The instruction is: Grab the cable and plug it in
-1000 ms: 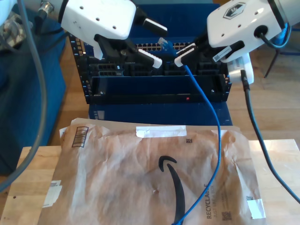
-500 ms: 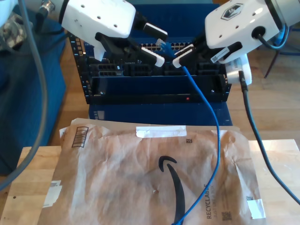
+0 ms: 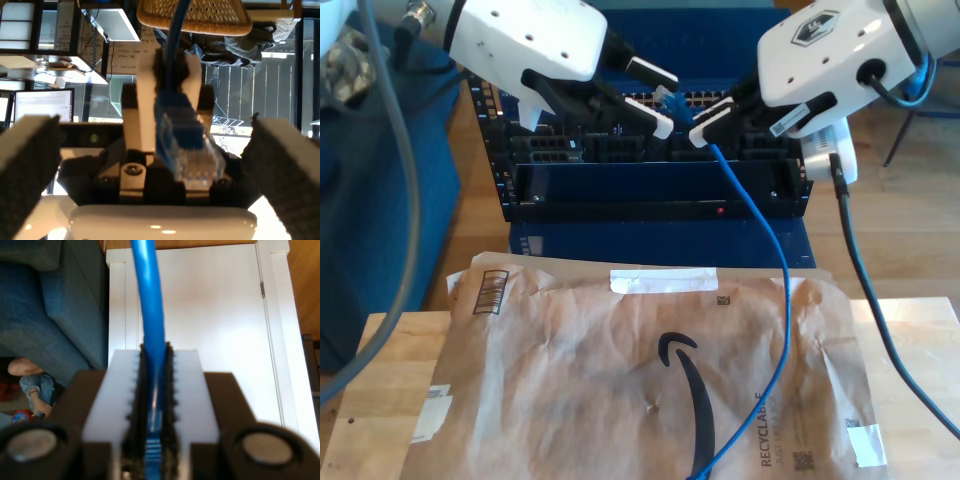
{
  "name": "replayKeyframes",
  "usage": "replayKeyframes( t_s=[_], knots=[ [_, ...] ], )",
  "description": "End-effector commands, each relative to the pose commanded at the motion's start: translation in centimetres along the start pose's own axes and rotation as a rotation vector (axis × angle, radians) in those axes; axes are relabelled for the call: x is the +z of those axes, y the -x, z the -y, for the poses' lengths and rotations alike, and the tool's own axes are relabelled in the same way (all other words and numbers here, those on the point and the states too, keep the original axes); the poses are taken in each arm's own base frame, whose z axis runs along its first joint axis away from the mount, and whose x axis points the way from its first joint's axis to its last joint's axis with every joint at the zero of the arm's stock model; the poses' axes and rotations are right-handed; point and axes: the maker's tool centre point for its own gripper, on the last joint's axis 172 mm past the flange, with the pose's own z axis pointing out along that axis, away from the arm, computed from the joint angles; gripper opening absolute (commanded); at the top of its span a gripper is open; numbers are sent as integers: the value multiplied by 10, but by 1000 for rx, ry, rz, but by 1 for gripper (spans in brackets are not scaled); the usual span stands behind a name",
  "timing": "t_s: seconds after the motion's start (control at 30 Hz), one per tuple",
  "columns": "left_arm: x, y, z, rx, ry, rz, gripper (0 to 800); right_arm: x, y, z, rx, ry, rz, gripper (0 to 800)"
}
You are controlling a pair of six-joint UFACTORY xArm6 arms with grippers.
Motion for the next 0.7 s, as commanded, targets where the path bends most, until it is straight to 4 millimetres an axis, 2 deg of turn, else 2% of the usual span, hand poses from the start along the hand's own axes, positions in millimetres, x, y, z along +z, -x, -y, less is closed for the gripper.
replayKeyframes(
  t_s=[0.3,0.47,0.7],
  knots=[
    [-2,-2,-2,-13,9,0,322,1,0,0,3,2,2,1],
    [-3,-2,-2,-17,10,1,298,1,0,0,3,2,2,2],
    [-2,-5,-5,-18,19,1,210,0,0,-1,2,1,3,1]
  ],
)
